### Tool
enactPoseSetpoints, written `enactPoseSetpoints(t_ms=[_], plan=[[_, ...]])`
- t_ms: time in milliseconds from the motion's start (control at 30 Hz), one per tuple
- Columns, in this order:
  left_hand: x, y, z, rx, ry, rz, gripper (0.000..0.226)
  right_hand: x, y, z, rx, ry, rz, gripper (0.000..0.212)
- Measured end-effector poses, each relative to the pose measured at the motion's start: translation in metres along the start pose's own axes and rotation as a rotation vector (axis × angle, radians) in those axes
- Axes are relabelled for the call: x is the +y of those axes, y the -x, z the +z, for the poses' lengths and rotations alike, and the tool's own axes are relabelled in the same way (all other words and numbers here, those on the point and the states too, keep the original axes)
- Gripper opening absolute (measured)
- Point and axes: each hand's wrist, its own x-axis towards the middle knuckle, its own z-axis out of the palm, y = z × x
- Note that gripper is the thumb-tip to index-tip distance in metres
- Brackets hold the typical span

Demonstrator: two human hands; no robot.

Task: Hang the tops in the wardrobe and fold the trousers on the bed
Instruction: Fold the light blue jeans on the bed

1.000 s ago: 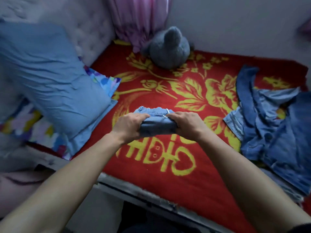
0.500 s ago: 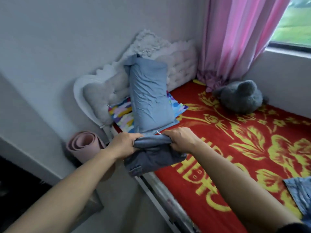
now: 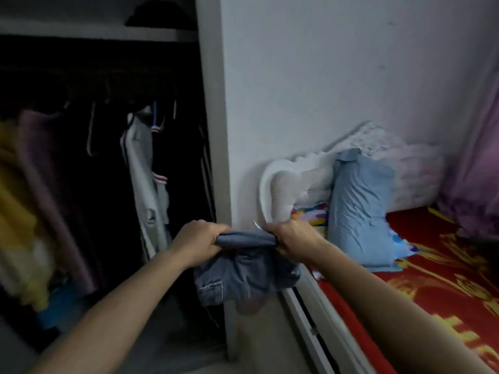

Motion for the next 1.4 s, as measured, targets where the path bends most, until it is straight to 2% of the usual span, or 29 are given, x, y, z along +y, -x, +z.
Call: enactPoseSetpoints(t_ms=[100,233,433,500,567,600,700,933,1067,1267,1400], plan=[[-0.058,0.031,-0.066,0.083,-0.087,-0.052,0.038,-0.057,-0.067,-0.033,0.085,0.02,-0.094,0.03],[-0.11,0.056,-0.167,0.274,-0.236,-0.049,0.034,-0.109,-0.151,-0.097,0.238,0.066,-0.187,0.023],[-0.146,0.043,-0.337,0.552,-0.482,-0.051,0.034,-0.147,-0.261,-0.238,0.575,0.156,-0.272,0.028],[-0.151,0.033,-0.387,0.637,-0.547,-0.057,0.043,-0.152,-0.288,-0.279,0.704,0.146,-0.285,0.028],[-0.157,0.023,-0.424,0.701,-0.589,-0.067,0.05,-0.154,-0.313,-0.313,0.767,0.152,-0.291,0.028],[-0.162,0.018,-0.438,0.729,-0.602,-0.07,0.046,-0.155,-0.328,-0.326,0.779,0.153,-0.293,0.027],[-0.186,-0.004,-0.471,0.816,-0.63,-0.09,0.033,-0.157,-0.371,-0.357,0.793,0.158,-0.301,0.027],[-0.232,-0.067,-0.538,0.968,-0.807,-0.114,0.034,-0.142,-0.478,-0.403,0.981,0.178,-0.314,0.034],[-0.266,-0.097,-0.559,1.033,-0.876,-0.147,0.034,-0.132,-0.536,-0.411,1.101,0.208,-0.354,0.029],[-0.335,-0.135,-0.569,0.977,-0.906,-0.214,0.034,-0.134,-0.612,-0.397,1.003,0.15,-0.365,0.03],[-0.38,-0.162,-0.572,0.968,-0.903,-0.185,0.036,-0.132,-0.655,-0.381,0.988,0.125,-0.35,0.023]])
